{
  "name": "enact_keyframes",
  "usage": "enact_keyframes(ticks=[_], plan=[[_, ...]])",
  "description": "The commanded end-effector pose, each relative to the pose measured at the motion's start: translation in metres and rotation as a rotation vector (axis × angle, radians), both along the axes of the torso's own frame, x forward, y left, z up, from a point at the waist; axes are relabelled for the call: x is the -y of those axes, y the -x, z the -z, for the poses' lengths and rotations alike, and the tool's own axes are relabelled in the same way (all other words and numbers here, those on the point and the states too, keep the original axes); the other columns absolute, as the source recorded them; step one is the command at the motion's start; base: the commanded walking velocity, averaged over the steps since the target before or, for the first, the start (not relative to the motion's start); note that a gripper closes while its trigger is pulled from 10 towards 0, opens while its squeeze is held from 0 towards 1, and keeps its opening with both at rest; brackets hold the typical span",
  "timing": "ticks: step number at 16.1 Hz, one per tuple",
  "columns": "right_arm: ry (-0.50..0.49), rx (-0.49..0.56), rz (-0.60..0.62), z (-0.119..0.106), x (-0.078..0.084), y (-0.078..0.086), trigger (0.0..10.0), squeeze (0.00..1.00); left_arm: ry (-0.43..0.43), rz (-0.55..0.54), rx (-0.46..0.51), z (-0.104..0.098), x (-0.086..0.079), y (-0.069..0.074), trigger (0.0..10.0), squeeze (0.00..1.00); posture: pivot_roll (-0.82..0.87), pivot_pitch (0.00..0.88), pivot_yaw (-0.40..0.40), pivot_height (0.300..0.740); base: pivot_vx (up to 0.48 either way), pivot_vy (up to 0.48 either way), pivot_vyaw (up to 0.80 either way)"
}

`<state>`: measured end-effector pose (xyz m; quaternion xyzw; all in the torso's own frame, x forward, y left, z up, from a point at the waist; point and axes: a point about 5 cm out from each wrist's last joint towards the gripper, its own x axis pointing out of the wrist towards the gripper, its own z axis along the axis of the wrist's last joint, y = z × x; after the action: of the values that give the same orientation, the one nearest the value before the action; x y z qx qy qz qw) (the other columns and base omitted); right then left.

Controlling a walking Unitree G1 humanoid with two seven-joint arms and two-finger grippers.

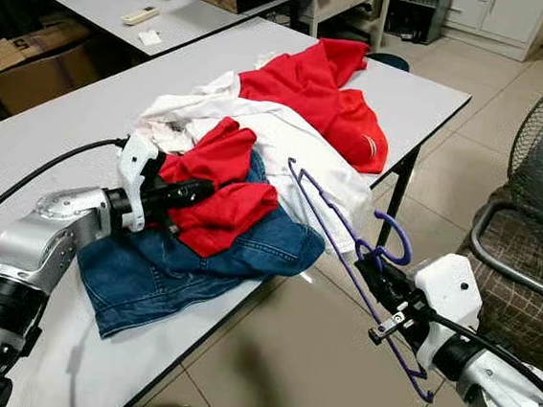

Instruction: Hang hanger

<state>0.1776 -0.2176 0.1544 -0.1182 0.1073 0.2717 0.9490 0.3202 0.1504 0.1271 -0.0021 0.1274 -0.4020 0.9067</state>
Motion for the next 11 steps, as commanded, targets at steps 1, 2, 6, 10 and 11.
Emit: enact_keyframes(ticks=[1,2,6,10,11], plan=[[0.005,0.011,-0.009,-0.002,-0.002,-0.002,10.0,0.00,-0.018,-0.041,0.019,-0.005,-0.007,-0.005,0.0,0.00,-0.26,0.000,0.157,0.740,0.000,0.000,0.00],[0.006,0.014,-0.008,-0.002,-0.001,-0.003,10.0,0.00,0.002,-0.064,0.029,-0.007,-0.009,-0.006,0.0,0.00,-0.25,0.000,0.154,0.740,0.000,0.000,0.00],[0.019,0.046,0.036,-0.003,0.003,-0.008,10.0,0.00,0.333,-0.116,0.134,-0.054,-0.008,-0.019,0.0,0.00,-0.25,0.000,0.155,0.740,0.000,0.000,0.00],[0.016,0.079,0.078,-0.005,0.005,-0.011,10.0,0.00,0.816,-0.214,0.312,-0.131,-0.028,-0.035,0.0,0.00,-0.25,0.000,0.168,0.740,0.000,0.000,0.00],[0.016,0.083,0.079,-0.006,0.004,-0.011,10.0,0.00,0.867,-0.227,0.333,-0.140,-0.033,-0.036,0.0,0.00,-0.25,0.000,0.168,0.740,0.000,0.000,0.00]])
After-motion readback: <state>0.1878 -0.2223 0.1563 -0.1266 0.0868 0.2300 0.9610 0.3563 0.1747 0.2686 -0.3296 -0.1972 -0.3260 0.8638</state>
